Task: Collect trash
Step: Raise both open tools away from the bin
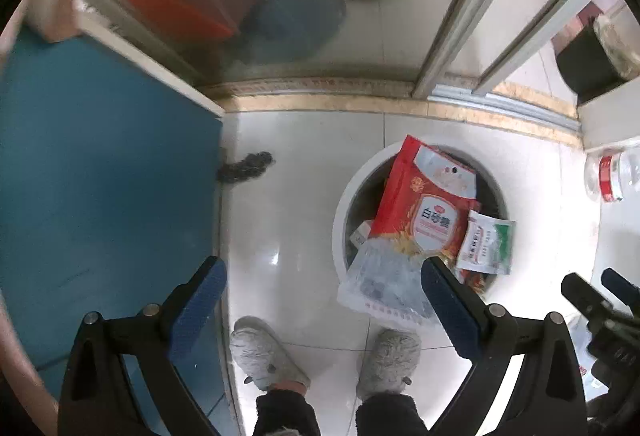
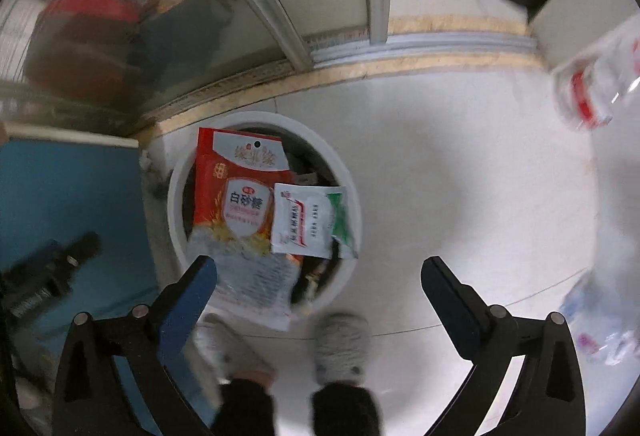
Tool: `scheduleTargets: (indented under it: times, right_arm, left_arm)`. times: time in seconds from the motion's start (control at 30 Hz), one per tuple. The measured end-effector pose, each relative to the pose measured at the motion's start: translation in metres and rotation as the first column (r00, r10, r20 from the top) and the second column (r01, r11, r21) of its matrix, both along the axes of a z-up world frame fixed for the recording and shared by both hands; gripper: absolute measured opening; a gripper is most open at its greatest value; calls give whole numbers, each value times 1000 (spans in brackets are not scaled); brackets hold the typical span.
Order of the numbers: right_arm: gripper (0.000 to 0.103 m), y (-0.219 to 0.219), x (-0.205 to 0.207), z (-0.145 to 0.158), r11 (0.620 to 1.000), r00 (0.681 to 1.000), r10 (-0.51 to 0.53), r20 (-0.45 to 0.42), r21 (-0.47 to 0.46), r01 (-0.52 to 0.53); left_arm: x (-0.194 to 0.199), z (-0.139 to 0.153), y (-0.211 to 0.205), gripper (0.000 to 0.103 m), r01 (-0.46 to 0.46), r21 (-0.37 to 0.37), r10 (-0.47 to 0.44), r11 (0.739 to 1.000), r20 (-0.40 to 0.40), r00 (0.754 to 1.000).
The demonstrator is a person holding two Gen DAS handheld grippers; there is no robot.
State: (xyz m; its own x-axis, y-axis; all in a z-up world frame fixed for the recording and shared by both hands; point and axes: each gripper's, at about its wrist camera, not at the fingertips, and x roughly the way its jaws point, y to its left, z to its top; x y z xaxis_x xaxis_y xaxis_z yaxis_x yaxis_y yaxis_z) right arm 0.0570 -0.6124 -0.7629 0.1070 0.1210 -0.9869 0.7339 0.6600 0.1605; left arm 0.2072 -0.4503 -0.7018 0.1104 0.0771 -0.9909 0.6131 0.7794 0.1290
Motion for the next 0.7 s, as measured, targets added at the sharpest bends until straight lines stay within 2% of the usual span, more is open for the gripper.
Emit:
scheduleTargets:
  times: [0.03, 0.17, 0.2, 0.23, 0.3, 0.43, 0.47, 0.5, 0.53, 0.57, 0.63, 0.7]
  right_arm:
    - [103, 0, 0, 0, 1000, 1000, 0, 0, 0, 0]
    - [103, 16, -9, 59, 995, 999, 50, 12, -84, -49]
    - [103, 24, -16, 103, 990, 998, 60, 37, -126, -55]
    - [103, 24, -16, 103, 990, 998, 60, 37, -126, -55]
    - [103, 30, -25, 142, 987, 996, 63, 64, -151, -53]
    - [103, 50, -56, 237, 983, 988, 68, 137, -181, -42]
    - [103, 62, -74, 279, 984, 984, 58, 170, -176, -28]
    - [103, 68, -83, 302, 985, 981, 52, 188, -172, -20]
    - [103, 68, -83, 302, 985, 981, 52, 188, -172, -20]
    - [103, 74, -91, 319, 986, 978, 45, 201, -169, -11]
    - [103, 88, -112, 361, 987, 971, 26, 238, -159, 12]
    - [103, 107, -135, 406, 985, 962, 14, 272, -168, 33]
  left_arm:
    - [-4, 13, 3, 100, -5, -3, 5, 1000, 6, 1000]
    - [-22, 74, 11, 100, 9, -28, -7, 1000, 59, 998]
    - [-27, 91, 15, 100, 11, -38, -8, 999, 71, 997]
    - [-34, 111, 18, 100, 14, -48, -10, 999, 81, 997]
    - [-47, 148, 25, 100, 22, -74, -15, 997, 92, 996]
    - [-75, 235, 47, 100, 23, -168, -10, 985, 75, 997]
    - [-81, 252, 53, 100, 26, -188, -12, 982, 73, 997]
    - [-88, 273, 59, 100, 30, -210, -15, 977, 74, 997]
    - [-96, 296, 67, 100, 39, -227, -21, 973, 80, 997]
    - [-104, 317, 74, 100, 48, -240, -28, 970, 86, 996]
    - [-121, 360, 93, 100, 66, -285, -41, 956, 95, 995]
    - [-136, 392, 109, 100, 86, -315, -56, 945, 103, 993]
